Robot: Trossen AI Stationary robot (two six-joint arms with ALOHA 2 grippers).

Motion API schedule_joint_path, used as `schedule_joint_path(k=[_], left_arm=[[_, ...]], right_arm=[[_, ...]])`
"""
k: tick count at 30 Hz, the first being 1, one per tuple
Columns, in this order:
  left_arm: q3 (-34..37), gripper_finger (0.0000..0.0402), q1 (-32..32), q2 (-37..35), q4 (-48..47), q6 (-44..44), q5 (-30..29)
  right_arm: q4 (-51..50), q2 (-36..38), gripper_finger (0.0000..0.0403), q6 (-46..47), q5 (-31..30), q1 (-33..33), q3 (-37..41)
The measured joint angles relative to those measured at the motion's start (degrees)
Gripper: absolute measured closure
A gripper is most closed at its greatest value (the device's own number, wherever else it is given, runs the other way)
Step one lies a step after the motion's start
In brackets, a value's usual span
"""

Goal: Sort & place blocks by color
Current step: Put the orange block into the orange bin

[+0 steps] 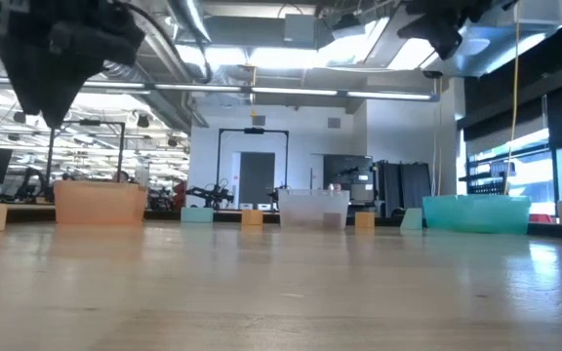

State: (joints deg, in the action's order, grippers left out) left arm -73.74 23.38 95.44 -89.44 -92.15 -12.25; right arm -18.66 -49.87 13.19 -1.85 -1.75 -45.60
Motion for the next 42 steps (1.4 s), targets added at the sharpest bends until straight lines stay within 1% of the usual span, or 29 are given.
schedule_joint_path(k=[4,8,10,16,25,34,39,42], left_arm=[[4.98,0.0211,1.14,0.00,-0.14,-4.69,-0.20],[10.04,0.0211,1.99,0.00,0.61,-10.59,2.27],[11.60,0.0211,2.24,0.00,1.26,-11.60,3.47],[15.05,0.0211,2.13,0.00,2.09,-13.98,4.25],[21.35,0.0211,2.13,0.00,12.33,-13.41,4.72],[25.63,0.0211,2.14,0.00,13.37,-14.19,6.79],[28.92,0.0211,2.13,0.00,19.09,-13.78,7.32],[30.63,0.0211,2.16,-0.09,20.78,-13.80,7.34]], right_arm=[[1.73,0.00,0.0222,-0.20,-1.19,-3.18,0.00],[1.91,0.00,0.0222,-0.30,-3.55,-5.44,0.00],[1.91,0.00,0.0222,-0.73,-4.28,-6.21,0.00],[2.23,0.00,0.0222,-1.54,-4.60,-7.48,0.00],[2.21,0.00,0.0222,-1.73,-4.63,-7.73,-0.01],[2.19,0.00,0.0222,-1.75,-4.66,-7.70,-0.02],[2.10,0.00,0.0222,-1.92,-4.66,-7.70,-0.02],[2.06,0.00,0.0222,-1.92,-4.66,-7.70,-0.02]])
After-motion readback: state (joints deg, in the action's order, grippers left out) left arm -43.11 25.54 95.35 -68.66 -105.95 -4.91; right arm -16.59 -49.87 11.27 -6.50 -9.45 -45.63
